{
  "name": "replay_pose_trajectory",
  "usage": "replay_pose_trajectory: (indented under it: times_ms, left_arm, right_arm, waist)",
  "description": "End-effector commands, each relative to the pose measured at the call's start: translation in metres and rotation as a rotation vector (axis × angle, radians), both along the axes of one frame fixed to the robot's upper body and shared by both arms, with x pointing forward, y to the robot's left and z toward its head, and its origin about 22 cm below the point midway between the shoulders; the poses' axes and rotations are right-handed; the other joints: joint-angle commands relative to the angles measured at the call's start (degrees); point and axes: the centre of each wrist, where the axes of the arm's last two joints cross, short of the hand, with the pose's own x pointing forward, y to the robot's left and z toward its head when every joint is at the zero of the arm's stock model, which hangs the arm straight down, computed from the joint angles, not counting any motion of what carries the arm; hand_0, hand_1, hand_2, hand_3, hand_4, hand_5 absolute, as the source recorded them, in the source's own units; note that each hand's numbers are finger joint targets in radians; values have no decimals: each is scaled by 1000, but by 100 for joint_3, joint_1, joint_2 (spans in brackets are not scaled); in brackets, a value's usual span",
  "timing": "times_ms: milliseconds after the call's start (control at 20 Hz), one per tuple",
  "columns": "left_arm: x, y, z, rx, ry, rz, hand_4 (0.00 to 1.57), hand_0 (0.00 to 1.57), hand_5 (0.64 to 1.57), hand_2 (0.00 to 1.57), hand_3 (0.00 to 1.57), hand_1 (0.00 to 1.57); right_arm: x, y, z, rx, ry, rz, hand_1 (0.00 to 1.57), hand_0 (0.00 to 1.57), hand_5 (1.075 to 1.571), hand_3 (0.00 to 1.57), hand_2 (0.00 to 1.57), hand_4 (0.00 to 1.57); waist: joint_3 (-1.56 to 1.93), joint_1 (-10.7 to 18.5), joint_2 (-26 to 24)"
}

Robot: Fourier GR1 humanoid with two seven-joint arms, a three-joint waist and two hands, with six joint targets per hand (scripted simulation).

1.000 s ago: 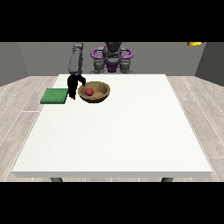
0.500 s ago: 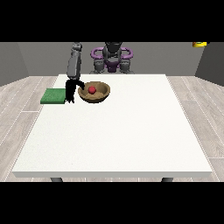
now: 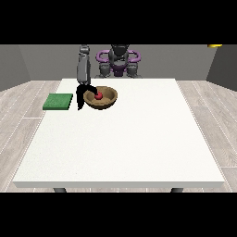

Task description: Pick the cup and pour the ball into the bowl, then pick the bowl and place it on the pad

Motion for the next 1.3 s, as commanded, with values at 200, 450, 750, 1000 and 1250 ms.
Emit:
replay_pose_trajectory:
  times_ms: [200,450,750,1000,1250]
  left_arm:
    - [-9,8,34,-2,-94,-55,1024,0,1537,0,0,0]
    - [-9,14,10,-20,-58,-31,1112,0,1519,0,0,0]
    - [-5,34,-10,-49,73,26,1186,0,1526,0,0,0]
    - [-27,78,-62,-71,132,140,1199,0,1539,0,0,0]
    - [-37,95,-58,-48,115,181,1203,0,1540,0,0,0]
  right_arm:
    - [-34,-29,-33,-135,291,-167,1571,1571,1470,1545,1571,913]
    - [-45,-68,-26,-253,349,-236,1571,1571,1525,1413,1571,922]
    - [-9,-81,25,-396,417,-227,1571,1571,1546,1248,1571,1012]
    - [18,-88,74,-439,497,-120,1571,1571,1558,1025,1571,1044]
    - [26,-111,111,-513,485,-125,1571,1571,1563,724,1571,1050]
  waist:
    - [66,301,541]
    - [52,298,383]
    - [47,-127,-351]
    - [57,-621,-689]
    - [64,-843,-672]
